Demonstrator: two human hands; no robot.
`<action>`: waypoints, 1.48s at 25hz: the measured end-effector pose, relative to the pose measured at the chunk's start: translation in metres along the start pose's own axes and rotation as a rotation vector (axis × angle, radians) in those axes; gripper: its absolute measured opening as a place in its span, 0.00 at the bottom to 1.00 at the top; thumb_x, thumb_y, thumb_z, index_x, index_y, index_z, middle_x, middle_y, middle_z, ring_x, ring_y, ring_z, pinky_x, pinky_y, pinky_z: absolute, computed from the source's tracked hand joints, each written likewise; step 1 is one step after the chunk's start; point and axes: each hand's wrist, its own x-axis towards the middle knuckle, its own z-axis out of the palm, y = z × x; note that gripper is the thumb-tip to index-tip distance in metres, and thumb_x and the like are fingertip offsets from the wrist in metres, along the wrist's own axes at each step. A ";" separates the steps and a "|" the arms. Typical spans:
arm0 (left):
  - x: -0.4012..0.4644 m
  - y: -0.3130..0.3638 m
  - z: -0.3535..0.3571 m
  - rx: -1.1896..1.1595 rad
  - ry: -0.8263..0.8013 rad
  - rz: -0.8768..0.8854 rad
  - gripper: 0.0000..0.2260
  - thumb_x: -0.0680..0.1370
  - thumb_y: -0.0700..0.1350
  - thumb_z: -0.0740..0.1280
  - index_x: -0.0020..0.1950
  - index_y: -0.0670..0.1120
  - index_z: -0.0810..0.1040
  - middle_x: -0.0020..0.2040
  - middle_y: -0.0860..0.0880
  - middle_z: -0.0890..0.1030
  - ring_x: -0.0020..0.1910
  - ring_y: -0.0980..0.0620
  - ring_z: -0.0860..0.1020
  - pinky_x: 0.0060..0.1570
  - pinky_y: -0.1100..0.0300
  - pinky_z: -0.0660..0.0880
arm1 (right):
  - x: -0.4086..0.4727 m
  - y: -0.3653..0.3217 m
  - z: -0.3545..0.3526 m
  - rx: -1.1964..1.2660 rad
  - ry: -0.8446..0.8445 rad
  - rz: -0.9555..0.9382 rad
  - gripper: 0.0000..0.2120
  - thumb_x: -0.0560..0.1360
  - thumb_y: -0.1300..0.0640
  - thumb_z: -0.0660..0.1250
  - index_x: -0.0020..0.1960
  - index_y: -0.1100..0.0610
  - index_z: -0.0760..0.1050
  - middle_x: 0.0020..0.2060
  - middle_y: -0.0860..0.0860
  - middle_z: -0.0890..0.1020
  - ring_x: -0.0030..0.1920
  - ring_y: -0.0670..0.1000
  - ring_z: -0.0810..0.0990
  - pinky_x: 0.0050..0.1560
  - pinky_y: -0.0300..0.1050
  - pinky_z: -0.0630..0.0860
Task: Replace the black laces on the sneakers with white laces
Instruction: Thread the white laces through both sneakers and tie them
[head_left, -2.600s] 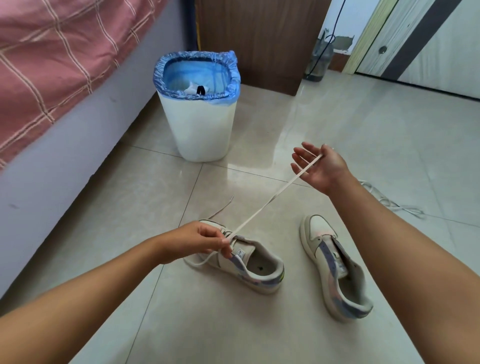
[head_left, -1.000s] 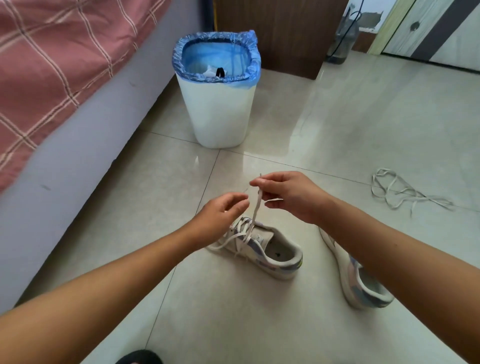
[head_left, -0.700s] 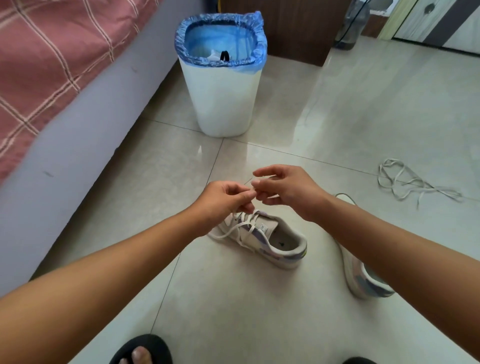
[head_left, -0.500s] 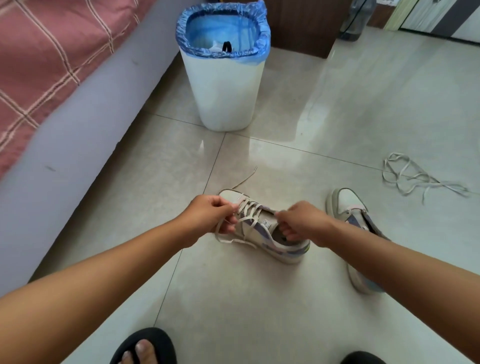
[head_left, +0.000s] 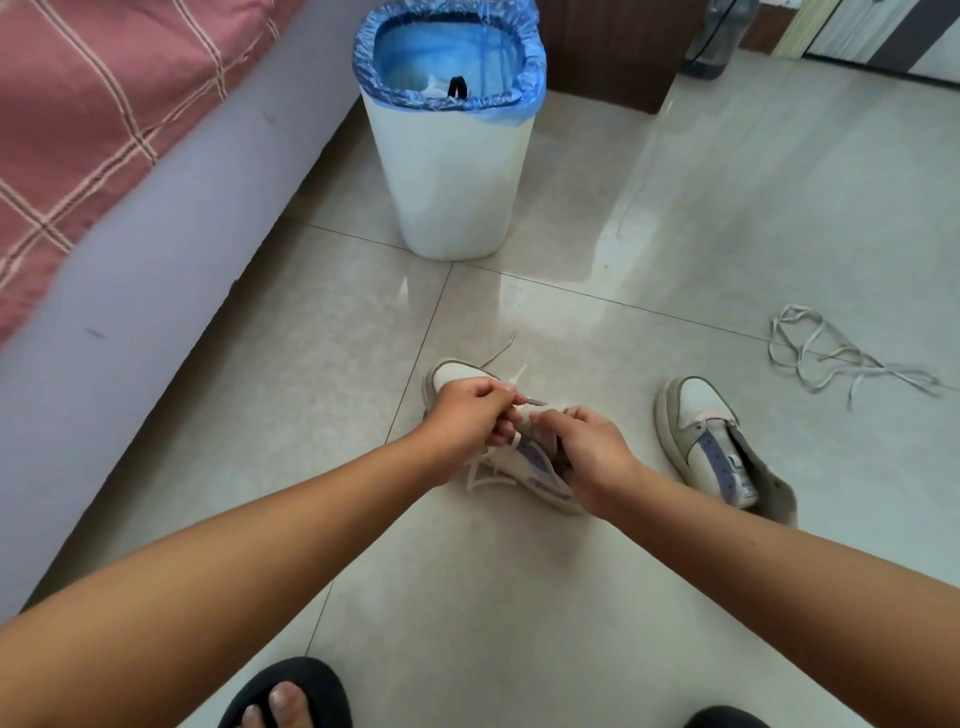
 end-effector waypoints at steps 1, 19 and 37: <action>0.000 0.004 -0.004 0.001 0.015 0.027 0.07 0.81 0.40 0.61 0.47 0.40 0.78 0.32 0.48 0.76 0.25 0.57 0.70 0.26 0.68 0.68 | -0.001 -0.002 -0.004 0.010 0.004 -0.011 0.09 0.69 0.62 0.70 0.38 0.58 0.70 0.35 0.59 0.77 0.37 0.57 0.77 0.43 0.56 0.77; -0.017 0.021 0.007 0.087 0.092 -0.043 0.07 0.76 0.41 0.66 0.38 0.43 0.78 0.32 0.47 0.77 0.30 0.52 0.69 0.28 0.64 0.64 | -0.017 -0.029 -0.015 0.247 -0.210 0.014 0.12 0.77 0.58 0.62 0.60 0.56 0.72 0.42 0.55 0.81 0.35 0.50 0.81 0.32 0.41 0.76; -0.014 0.015 0.001 0.008 0.053 -0.028 0.09 0.78 0.42 0.64 0.39 0.46 0.77 0.31 0.50 0.76 0.30 0.54 0.71 0.30 0.63 0.63 | -0.015 -0.030 -0.015 0.269 -0.224 0.044 0.12 0.76 0.57 0.63 0.58 0.56 0.73 0.44 0.53 0.81 0.44 0.51 0.78 0.40 0.46 0.74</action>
